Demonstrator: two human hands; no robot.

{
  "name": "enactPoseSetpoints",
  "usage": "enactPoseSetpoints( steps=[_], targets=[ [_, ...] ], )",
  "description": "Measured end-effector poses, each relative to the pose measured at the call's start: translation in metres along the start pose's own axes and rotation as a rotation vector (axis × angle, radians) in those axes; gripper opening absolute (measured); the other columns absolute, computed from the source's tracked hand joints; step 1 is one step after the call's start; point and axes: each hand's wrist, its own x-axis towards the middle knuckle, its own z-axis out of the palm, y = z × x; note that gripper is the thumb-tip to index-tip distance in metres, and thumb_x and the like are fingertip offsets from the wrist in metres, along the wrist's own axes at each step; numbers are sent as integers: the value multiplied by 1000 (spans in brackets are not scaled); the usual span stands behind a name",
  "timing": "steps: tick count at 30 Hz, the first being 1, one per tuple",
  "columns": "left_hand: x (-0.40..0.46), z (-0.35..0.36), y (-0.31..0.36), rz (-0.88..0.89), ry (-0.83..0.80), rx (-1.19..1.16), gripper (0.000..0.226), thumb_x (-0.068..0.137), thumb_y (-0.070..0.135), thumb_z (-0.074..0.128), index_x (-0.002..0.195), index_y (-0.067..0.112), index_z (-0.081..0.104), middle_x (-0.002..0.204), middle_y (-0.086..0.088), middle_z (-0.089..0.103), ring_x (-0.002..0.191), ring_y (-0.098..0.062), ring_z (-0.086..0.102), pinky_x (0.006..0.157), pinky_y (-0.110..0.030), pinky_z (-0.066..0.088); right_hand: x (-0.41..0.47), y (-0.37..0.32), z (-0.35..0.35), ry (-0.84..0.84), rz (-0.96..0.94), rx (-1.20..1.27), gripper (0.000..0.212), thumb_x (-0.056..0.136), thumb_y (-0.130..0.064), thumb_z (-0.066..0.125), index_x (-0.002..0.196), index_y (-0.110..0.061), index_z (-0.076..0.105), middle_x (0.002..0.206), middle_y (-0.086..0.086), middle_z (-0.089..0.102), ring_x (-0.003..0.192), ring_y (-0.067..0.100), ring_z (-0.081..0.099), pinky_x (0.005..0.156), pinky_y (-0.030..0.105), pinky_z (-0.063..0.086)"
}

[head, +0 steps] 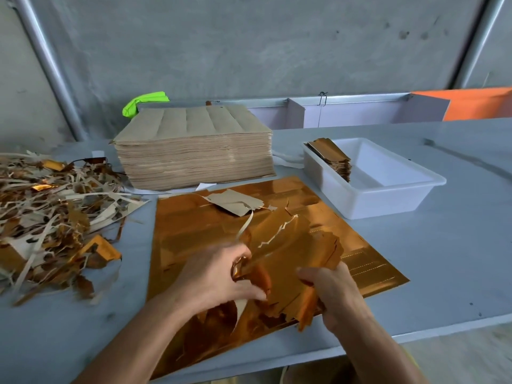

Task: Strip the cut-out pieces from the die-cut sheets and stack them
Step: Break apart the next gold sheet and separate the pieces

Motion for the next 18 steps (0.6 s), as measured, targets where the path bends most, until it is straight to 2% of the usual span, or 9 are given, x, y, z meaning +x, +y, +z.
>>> enactPoseSetpoints(
  steps=[2,4,7,9,11,13,16,18],
  targets=[
    [2,7,-5,2,-3,75,62,61,69,68,112,37,55,98,24,54,85,3,52,62,-11,36,1,-1,-3,16,23,-4,24,88,-4,60,87,-25,48,92,3,60,81,23,57,67,39,48],
    [5,9,-12,-33,-8,44,61,66,64,70,118,36,55,110,21,58,93,-1,55,67,-12,39,2,-2,-10,47,40,-10,20,87,-4,61,92,-20,49,94,6,59,82,24,57,69,42,48],
    [8,8,-15,-50,-44,70,63,66,66,69,120,37,54,107,18,61,84,3,53,60,-13,38,4,-11,-29,110,48,3,24,87,-4,61,101,-17,47,97,8,59,84,28,58,74,47,50],
    [10,8,-14,-50,-21,122,57,67,69,66,112,35,59,101,17,63,81,2,55,58,-12,38,6,-16,-44,163,22,-7,32,87,-3,61,112,-16,46,100,10,60,89,32,59,80,51,50],
    [13,10,-12,-81,87,193,49,68,73,62,87,29,62,83,15,63,70,0,57,53,-12,35,9,-19,-57,229,-10,-7,35,88,-3,61,115,-17,44,102,10,59,93,35,59,86,55,49],
    [16,13,-12,-143,177,246,52,68,76,58,73,25,57,69,12,58,62,-1,55,49,-15,35,13,-17,-63,282,-33,-36,31,90,-2,59,112,-17,43,96,6,57,87,32,57,82,51,49],
    [18,18,-10,-205,214,247,53,70,78,52,67,25,50,63,10,55,56,-2,53,47,-15,37,24,-17,-58,413,-90,-148,14,92,-1,52,98,-12,47,88,4,53,78,30,57,73,46,50],
    [18,19,-7,-219,216,283,53,68,79,52,65,26,47,62,11,53,55,-1,51,46,-14,34,33,-18,-52,517,-162,-288,9,93,-2,46,93,-10,50,82,5,49,75,29,55,68,41,48]
  ],
)
